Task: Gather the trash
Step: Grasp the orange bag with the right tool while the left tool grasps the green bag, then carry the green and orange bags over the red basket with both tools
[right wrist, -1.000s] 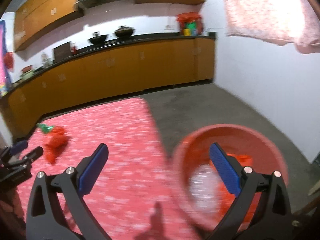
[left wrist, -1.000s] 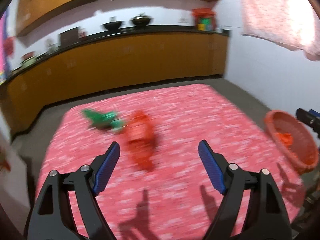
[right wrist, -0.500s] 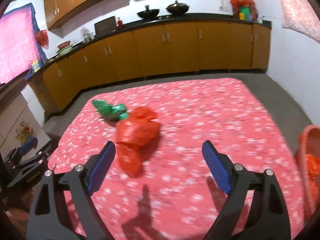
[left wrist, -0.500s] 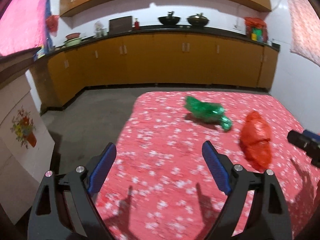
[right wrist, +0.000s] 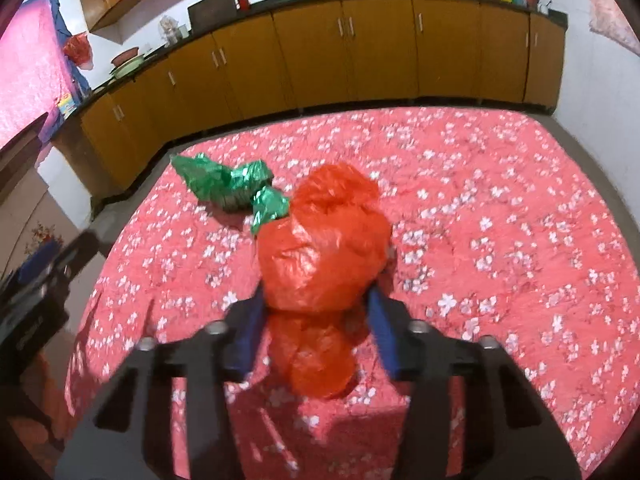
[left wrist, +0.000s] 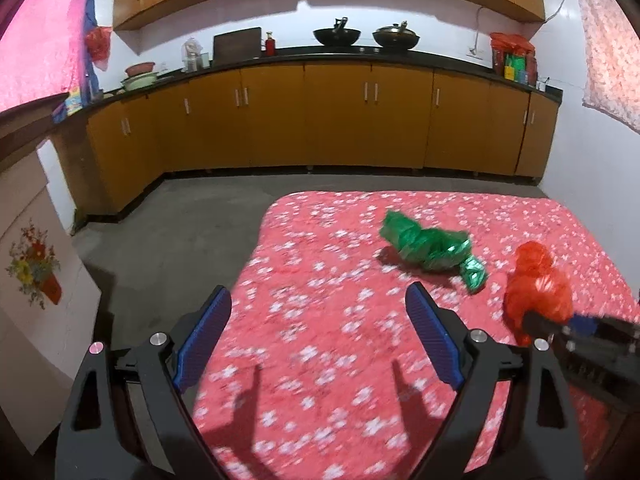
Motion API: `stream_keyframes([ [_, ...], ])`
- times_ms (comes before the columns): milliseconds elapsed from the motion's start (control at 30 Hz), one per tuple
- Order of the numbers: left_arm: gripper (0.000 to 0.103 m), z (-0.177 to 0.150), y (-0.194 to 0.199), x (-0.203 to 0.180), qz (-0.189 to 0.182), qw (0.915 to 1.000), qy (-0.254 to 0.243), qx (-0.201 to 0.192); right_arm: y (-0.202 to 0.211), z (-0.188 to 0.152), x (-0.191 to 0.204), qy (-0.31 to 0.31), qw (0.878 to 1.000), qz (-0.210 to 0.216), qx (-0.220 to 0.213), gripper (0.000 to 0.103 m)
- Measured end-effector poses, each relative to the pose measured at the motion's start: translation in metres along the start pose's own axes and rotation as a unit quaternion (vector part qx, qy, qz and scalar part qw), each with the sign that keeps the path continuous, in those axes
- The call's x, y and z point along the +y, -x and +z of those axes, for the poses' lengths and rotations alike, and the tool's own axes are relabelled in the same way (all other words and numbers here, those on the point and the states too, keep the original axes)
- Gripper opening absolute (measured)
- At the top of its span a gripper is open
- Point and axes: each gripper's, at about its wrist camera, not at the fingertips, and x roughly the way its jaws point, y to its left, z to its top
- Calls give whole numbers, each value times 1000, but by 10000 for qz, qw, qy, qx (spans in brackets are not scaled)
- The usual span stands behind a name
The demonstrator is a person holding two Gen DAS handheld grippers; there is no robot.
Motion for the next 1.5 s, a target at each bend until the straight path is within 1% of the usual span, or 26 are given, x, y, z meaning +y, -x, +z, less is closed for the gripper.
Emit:
stream_keyframes([
  [33, 90, 4, -4, -5, -84, 10000, 26, 13, 2, -1, -3, -24, 10000, 55, -2, 34],
  [133, 91, 12, -12, -20, -270, 9996, 51, 52, 12, -6, -15, -33, 9999, -17, -97, 33],
  [167, 93, 17, -16, -26, -340, 9994, 54, 72, 17, -8, -23, -59, 9999, -69, -139, 33],
  [233, 99, 24, -23, -38, -431, 9990, 91, 96, 29, -12, -40, -137, 9993, -244, -243, 32],
  [367, 99, 40, -44, -64, -509, 9984, 131, 188, 50, -18, -74, -283, 9973, -554, -400, 32],
  [467, 99, 47, -68, -83, -375, 9984, 27, 414, 63, -23, -98, -420, 9955, -716, -463, 32],
  [500, 99, 47, -80, -90, -225, 9981, -52, 572, 67, -23, -104, -452, 9951, -739, -469, 32],
  [533, 99, 47, -86, -93, -156, 9976, -73, 676, 68, -25, -108, -470, 9949, -755, -472, 32],
  [667, 98, 37, -105, -93, -19, 9940, 111, 1087, 74, -32, -122, -530, 9943, -789, -481, 32],
  [700, 93, 35, -107, -94, -16, 9930, 131, 1170, 76, -33, -125, -540, 9942, -795, -490, 32],
  [733, 83, 34, -109, -94, -33, 9922, 141, 1235, 77, -33, -127, -549, 9941, -793, -495, 32],
  [867, 58, 32, -111, -97, -177, 9898, 205, 1396, 81, -37, -134, -653, 9936, -766, -505, 32],
  [933, 51, 31, -109, -100, -188, 9901, 135, 1384, 83, -38, -136, -680, 9933, -780, -510, 32],
  [1000, 49, 29, -102, -103, -171, 9907, 66, 1352, 86, -42, -140, -700, 9929, -813, -506, 32],
  [1167, 48, 17, -74, -113, -241, 9916, -96, 1268, 102, -48, -146, -780, 9913, -916, -534, 32],
  [1367, 48, 2, -12, -130, -565, 9923, -417, 1025, 128, -53, -148, -881, 9893, -935, -697, 32],
  [1500, 48, -2, 35, -140, -871, 9911, -622, 789, 156, -60, -144, -884, 9867, -1024, -901, 32],
])
